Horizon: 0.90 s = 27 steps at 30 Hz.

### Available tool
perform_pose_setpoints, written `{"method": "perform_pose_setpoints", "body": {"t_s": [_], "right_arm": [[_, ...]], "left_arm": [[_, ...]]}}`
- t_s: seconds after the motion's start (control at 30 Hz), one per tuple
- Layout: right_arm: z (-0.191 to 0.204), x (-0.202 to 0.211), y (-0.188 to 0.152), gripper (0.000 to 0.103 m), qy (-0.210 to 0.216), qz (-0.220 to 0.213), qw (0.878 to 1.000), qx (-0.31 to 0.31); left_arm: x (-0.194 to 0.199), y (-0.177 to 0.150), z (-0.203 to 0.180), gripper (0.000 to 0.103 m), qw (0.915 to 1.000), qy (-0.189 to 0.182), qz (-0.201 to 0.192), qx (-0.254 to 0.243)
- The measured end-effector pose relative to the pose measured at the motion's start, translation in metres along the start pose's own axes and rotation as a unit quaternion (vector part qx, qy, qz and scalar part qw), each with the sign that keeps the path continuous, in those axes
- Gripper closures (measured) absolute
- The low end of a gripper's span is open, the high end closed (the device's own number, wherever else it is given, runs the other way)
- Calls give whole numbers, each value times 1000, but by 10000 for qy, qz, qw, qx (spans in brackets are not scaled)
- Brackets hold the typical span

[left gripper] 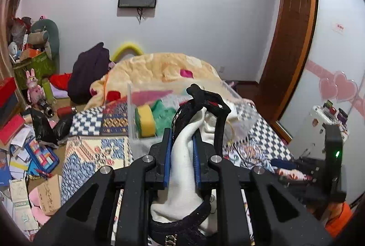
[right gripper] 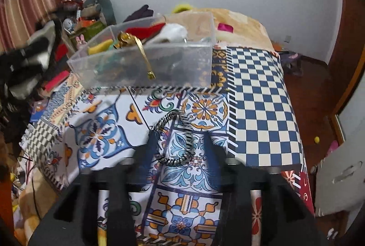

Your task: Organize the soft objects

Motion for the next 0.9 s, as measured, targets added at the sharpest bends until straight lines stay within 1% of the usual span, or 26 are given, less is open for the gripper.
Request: {"method": "perform_pose_setpoints", "body": {"t_s": [0.03,0.1,0.27,0.3,0.33,0.37,0.4,0.43,0.47,0.53,0.6,0.7,0.8,0.87,0.9], "right_arm": [[2,-1,-1,49,8,4,10000,12],[5,-6,-2,44,34,68,10000,56],[10,-26,-5,44,-109,276,9993,223],[10,-27,-4,49,-180,214,9993,266],[11,-27,-3,60,-204,208,9991,303],[12,-27,-2,64,-179,192,9991,331],[13,-27,-2,72,-148,187,9991,346],[13,-27,-1,77,-155,179,9990,366],[13,-27,0,79,-179,166,9990,385],[12,-26,1,86,-162,151,9991,367],[11,-23,3,89,-133,110,9993,336],[9,-15,12,90,-133,-30,9994,327],[7,0,27,90,-126,-291,9990,330],[6,11,39,94,-131,-478,9982,326],[5,14,45,94,-107,-560,9979,315]], "left_arm": [[0,3,0,87,10000,9,-32,-1],[1,11,1,87,9999,14,-103,-8],[-2,32,-3,87,9995,105,-286,-95],[-2,36,-3,87,9993,119,-324,-105],[-3,41,-4,87,9991,144,-375,-123],[-5,46,-5,87,9988,183,-426,-147],[-7,50,-5,87,9985,223,-467,-170],[-10,55,-5,87,9983,257,-498,-184],[-14,59,-5,87,9981,276,-518,-191],[-19,64,-5,87,9978,316,-548,-197],[-28,69,-4,87,9976,362,-565,-196],[-41,72,-1,87,9973,427,-557,-195],[-57,73,5,87,9971,541,-502,-178],[-69,72,11,87,9975,548,-429,-97],[-76,70,14,87,9977,558,-368,-51]]}}
Point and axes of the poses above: each gripper's, at about its wrist camera, not at the fingertips, and x roughly against the way its jaws point, z to its left, y to its top, the point moved 8 cm from there along -x, roughly the way its jaws point, and after that the axes turned 3 degrees about x, right-handed, at the moved point
